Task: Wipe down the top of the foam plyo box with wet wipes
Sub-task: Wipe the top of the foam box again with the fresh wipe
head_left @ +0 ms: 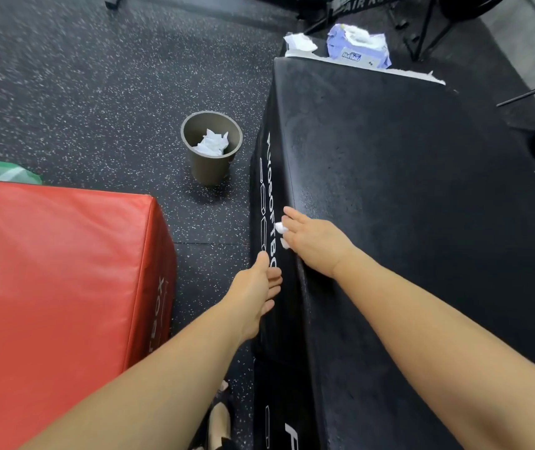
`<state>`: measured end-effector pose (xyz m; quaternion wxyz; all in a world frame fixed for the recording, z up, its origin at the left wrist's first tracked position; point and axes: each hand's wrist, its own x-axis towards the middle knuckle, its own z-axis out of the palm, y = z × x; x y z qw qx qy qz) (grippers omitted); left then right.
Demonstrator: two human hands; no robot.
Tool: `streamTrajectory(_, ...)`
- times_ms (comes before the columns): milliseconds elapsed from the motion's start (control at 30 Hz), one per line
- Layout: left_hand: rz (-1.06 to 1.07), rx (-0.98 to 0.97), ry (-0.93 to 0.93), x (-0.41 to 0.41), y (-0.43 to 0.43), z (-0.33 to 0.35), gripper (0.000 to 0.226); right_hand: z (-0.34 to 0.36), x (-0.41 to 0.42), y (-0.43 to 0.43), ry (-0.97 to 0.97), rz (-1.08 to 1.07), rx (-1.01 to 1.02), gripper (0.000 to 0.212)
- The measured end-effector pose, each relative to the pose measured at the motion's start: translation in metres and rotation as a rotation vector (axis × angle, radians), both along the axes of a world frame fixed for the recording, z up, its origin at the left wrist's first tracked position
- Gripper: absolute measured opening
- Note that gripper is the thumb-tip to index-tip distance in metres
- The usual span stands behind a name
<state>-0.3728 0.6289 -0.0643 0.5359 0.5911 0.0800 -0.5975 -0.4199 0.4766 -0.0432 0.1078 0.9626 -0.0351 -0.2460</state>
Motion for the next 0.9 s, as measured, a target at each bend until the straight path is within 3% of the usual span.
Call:
streamTrajectory(200,0.054,-0.004,0.001,0.024,-0.026,0.004,0.063,-0.008,-0.001,-0.008,-0.086,0.037,0.055,0.035)
streamTrajectory(367,0.106,0.034,-0.010,0.043,-0.045,0.007,0.061,0.003,-0.032,0.000,-0.167,0.259,0.123,0.024)
streamTrajectory(500,0.116,0.052,-0.029,0.055,-0.061,0.006,0.066,-0.006,-0.027,-0.015,0.163,0.275,0.186,0.044)
streamTrajectory(600,0.126,0.056,-0.024,0.060,-0.073,0.002,0.066,-0.009,-0.012,-0.035,0.124,0.296,0.242,0.055)
streamTrajectory(700,0.132,0.055,-0.022,0.066,-0.084,-0.006,0.065,-0.006,0.013,-0.054,0.080,0.311,0.273,0.093)
streamTrajectory(733,0.135,0.059,-0.025,0.069,-0.088,-0.008,0.064,-0.006,0.020,-0.060,0.064,0.302,0.260,0.096)
streamTrajectory(833,0.169,0.057,-0.023,0.079,-0.099,-0.012,0.061,-0.008,0.039,-0.076,-0.006,0.215,0.226,0.062)
streamTrajectory(900,0.165,0.035,-0.014,0.089,-0.107,-0.014,0.063,-0.010,0.050,-0.087,-0.020,0.159,0.201,0.052)
